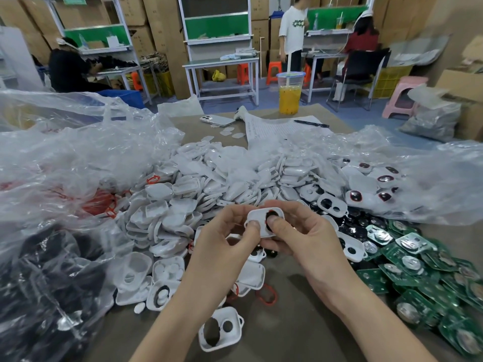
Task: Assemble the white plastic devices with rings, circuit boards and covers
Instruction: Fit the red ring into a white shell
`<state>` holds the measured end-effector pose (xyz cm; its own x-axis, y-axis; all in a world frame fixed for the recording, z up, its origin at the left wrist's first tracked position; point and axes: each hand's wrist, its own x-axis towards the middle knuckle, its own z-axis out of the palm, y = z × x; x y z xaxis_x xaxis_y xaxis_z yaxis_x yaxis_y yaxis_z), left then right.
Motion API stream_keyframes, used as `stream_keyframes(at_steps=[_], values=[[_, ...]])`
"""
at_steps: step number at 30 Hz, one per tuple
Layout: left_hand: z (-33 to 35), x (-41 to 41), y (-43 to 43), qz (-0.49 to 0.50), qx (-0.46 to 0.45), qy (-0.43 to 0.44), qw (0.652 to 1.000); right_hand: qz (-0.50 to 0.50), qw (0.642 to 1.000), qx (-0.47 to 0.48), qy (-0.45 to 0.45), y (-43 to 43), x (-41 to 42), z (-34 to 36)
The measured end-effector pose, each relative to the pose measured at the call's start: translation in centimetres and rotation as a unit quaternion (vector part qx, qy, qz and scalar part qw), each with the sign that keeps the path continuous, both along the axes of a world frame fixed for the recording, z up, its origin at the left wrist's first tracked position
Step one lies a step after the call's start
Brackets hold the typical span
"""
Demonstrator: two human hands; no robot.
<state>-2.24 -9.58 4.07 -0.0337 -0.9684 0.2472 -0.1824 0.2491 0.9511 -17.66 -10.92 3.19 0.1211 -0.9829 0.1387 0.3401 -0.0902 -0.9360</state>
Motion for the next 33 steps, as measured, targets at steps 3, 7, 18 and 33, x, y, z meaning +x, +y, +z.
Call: stream_keyframes(at_steps=[3, 7, 18, 33], values=[[-0.1, -0.1, 0.0, 0.006, -0.001, -0.003, 1.0, -0.001, 1.0, -0.003, 0.005, 0.1, 0.1, -0.1], [0.0, -0.3, 0.1, 0.023, -0.006, -0.004, 1.0, 0.005, 1.0, 0.006, 0.0, 0.1, 0.2, -0.1], [-0.6, 0.1, 0.1, 0.081, -0.062, -0.091, 0.991, -0.013, 0.999, 0.0, 0.034, -0.1, 0.0, -0.2], [4.1, 10.0, -1.9, 0.286, -0.067, -0.312, 0.904, -0.026, 0.997, 0.004, 0.07, -0.2, -0.1, -0.9]])
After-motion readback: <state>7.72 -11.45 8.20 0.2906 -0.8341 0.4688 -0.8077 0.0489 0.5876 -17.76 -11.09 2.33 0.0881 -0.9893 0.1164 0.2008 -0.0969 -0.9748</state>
